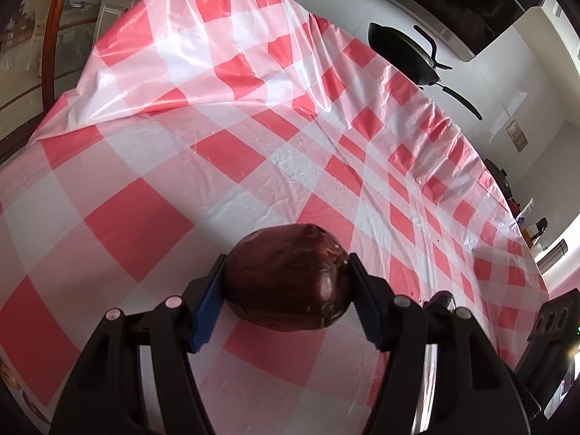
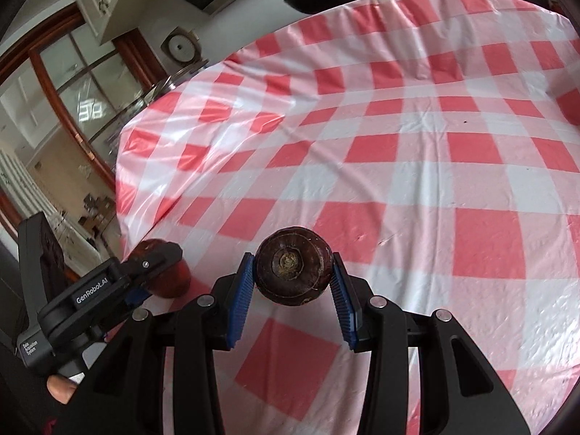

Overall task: Organize fruits
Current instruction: 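Carry the apple and mangosteen over the white box with both tools, then open both tools to drop the apple and mangosteen into the box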

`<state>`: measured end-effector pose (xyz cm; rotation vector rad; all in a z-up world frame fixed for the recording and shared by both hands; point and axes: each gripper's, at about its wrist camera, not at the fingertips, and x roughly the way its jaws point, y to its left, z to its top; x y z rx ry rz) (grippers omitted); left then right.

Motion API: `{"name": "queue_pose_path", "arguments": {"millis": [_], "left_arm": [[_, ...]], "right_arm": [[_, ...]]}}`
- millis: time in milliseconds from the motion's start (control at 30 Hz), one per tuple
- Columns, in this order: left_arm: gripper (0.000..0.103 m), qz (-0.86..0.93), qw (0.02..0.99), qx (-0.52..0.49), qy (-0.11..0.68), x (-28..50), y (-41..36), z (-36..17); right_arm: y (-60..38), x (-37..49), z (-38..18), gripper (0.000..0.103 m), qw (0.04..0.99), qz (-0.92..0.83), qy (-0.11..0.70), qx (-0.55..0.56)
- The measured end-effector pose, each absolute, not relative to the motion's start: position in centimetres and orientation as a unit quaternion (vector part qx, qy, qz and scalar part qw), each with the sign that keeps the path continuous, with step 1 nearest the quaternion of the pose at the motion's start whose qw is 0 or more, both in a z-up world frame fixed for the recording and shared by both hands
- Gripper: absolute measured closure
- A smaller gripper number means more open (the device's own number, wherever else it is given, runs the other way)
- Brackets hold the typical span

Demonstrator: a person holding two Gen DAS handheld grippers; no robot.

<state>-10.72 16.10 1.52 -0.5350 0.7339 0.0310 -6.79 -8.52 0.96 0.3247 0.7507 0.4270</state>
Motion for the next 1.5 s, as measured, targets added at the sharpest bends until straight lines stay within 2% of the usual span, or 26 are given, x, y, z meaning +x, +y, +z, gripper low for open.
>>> {"name": "queue_pose_path", "arguments": {"millis": [300,400,633,800,933,1033,1233,1333,1500], "left_arm": [[0.039,0.019,0.905,-0.251,0.342,-13.8,17.8,1.8],[0.039,0.031,0.916,-0.228,0.328,-17.1,19.7,1.7],[0.039,0.066,0.926,-0.247,0.279,-25.8,26.8,1.6],[0.039,0.106,0.927,-0.248,0.259,-31.8,31.6,1.6],[0.039,0.184,0.908,-0.227,0.299,-34.7,35.5,-0.7],[0.039,0.224,0.877,-0.226,0.359,-35.2,37.9,-3.8],[0.039,0.264,0.812,-0.219,0.472,-34.2,40.3,-9.8],[0.039,0.269,0.79,-0.233,0.5,-34.1,41.2,-11.8],[0.039,0.275,0.773,-0.239,0.519,-33.9,41.8,-13.0]], "right_arm": [[-6.2,-8.1,0.9,0.061,0.882,0.24,0.38,0.141],[-4.1,-9.2,1.0,0.061,0.877,0.269,0.382,0.112],[2.0,-12.1,1.4,0.061,0.854,0.343,0.384,0.069],[8.5,-15.5,2.2,0.061,0.829,0.416,0.375,-0.006],[14.6,-19.0,1.8,0.061,0.788,0.486,0.37,-0.081],[19.3,-22.2,-0.1,0.061,0.742,0.532,0.376,-0.159],[26.4,-24.7,-8.5,0.061,0.671,0.52,0.437,-0.297],[28.1,-24.4,-12.6,0.061,0.657,0.48,0.464,-0.35],[29.0,-23.9,-14.9,0.061,0.654,0.446,0.473,-0.387]]}}
